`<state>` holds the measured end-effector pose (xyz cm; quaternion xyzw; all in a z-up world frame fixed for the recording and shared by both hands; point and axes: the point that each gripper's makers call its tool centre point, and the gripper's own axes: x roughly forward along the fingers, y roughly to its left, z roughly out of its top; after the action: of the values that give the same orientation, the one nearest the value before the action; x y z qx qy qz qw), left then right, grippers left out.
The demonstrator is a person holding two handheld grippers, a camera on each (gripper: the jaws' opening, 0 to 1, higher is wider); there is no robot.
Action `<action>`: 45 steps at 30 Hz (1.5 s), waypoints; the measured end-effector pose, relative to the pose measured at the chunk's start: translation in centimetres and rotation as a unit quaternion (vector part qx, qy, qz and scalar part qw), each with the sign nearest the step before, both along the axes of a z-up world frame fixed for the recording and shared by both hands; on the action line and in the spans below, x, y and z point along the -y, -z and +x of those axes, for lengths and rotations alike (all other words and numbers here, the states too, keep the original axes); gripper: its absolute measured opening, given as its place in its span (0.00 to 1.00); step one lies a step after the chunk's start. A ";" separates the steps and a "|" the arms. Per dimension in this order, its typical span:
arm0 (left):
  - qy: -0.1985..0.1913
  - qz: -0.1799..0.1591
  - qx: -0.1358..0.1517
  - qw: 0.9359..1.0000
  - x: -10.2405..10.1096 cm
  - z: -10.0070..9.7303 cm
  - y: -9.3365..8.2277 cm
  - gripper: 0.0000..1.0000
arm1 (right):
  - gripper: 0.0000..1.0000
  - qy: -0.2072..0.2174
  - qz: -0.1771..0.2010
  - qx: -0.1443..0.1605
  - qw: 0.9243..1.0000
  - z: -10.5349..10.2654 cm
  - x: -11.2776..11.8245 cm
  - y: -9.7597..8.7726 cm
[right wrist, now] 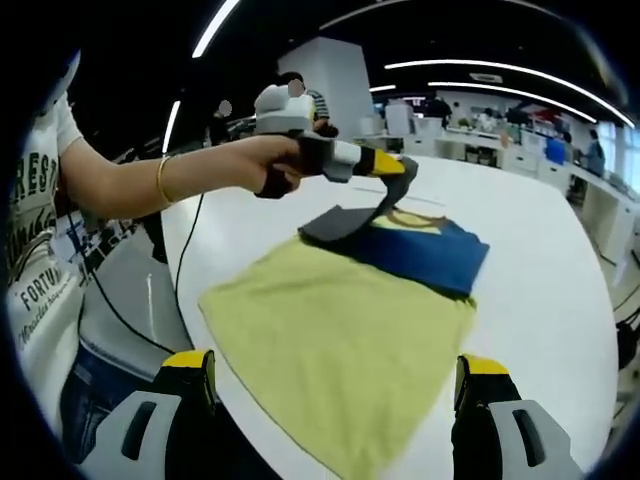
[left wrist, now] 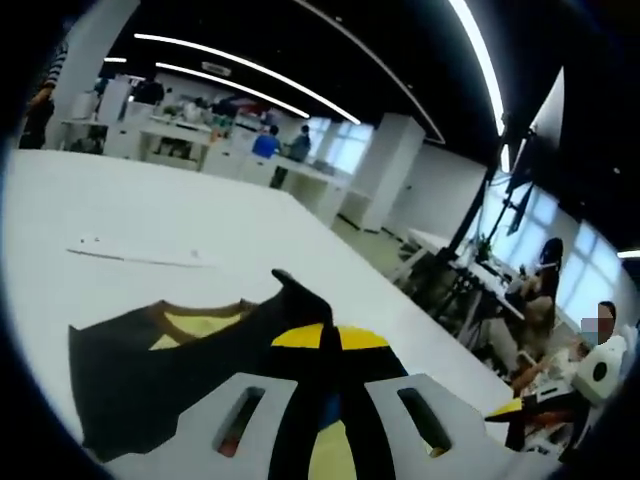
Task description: Fold the garment on the visible template until the final outline fits inside the template.
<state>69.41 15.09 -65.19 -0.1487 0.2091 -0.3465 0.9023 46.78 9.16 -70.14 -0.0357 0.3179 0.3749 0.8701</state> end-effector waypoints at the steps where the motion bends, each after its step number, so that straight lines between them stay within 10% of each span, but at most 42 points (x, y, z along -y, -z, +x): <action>1: 0.000 0.000 -0.001 1.000 0.2 0.0 0.1 0.00 | 0.99 0.000 0.000 0.000 1.000 0.1 0.1 0.1; 35: 0.083 0.029 -0.068 0.994 7.1 -1.4 7.3 0.06 | 0.99 0.020 0.005 -0.005 1.000 1.1 1.6 0.7; 45: 0.135 0.057 0.010 0.989 6.8 -2.4 5.4 0.38 | 0.99 0.007 0.004 -0.002 1.000 1.2 1.2 0.5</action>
<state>66.98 8.25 -70.55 -0.0639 0.2379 -0.4540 0.8563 47.94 7.99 -70.62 -0.0289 0.3184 0.3707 0.8720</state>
